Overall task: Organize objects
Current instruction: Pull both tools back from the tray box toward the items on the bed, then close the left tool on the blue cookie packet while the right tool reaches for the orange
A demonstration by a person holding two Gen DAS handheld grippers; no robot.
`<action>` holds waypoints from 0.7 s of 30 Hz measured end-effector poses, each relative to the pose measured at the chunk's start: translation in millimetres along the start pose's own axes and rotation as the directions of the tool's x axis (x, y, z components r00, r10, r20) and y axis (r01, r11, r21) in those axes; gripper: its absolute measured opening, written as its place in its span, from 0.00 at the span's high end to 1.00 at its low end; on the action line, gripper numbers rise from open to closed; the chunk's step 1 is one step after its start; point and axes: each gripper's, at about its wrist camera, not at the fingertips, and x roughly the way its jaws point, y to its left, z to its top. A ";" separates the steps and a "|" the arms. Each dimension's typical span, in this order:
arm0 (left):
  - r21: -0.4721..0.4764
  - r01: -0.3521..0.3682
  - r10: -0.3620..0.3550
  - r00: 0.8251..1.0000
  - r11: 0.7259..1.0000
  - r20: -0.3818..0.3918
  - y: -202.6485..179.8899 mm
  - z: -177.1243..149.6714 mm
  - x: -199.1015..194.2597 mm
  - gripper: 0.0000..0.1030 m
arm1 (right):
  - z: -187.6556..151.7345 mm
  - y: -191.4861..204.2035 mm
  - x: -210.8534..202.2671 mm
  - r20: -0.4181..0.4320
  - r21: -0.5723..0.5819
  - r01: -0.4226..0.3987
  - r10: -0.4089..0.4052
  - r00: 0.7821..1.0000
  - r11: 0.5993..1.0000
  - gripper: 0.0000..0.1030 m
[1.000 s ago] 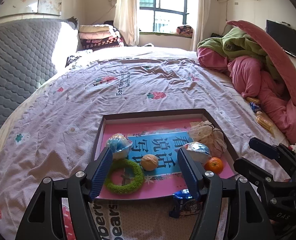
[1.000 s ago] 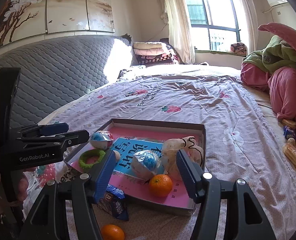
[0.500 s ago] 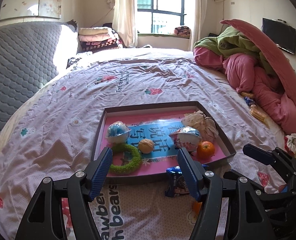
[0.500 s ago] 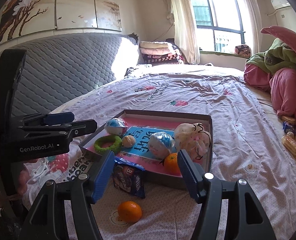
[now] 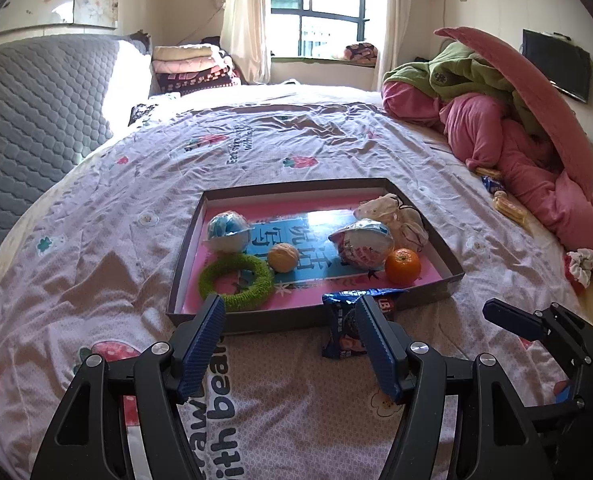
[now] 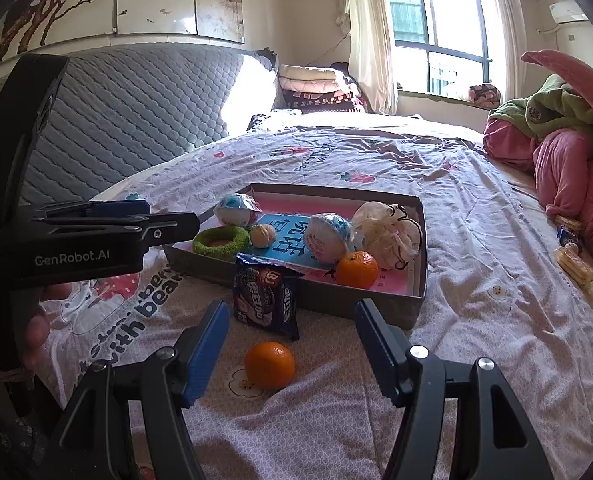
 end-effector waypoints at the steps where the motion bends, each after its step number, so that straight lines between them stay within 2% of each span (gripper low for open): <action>1: 0.002 0.002 -0.002 1.000 1.000 -0.005 -0.8 -1.6 0.8 0.33 | -1.4 0.5 -0.1 -0.002 0.000 -0.001 0.001 1.000 1.000 0.37; 21: 0.039 0.062 -0.058 0.994 0.997 -0.090 -31.9 -21.3 39.0 0.33 | -26.8 13.3 24.3 -0.095 -0.072 -0.002 -0.005 0.995 0.997 0.37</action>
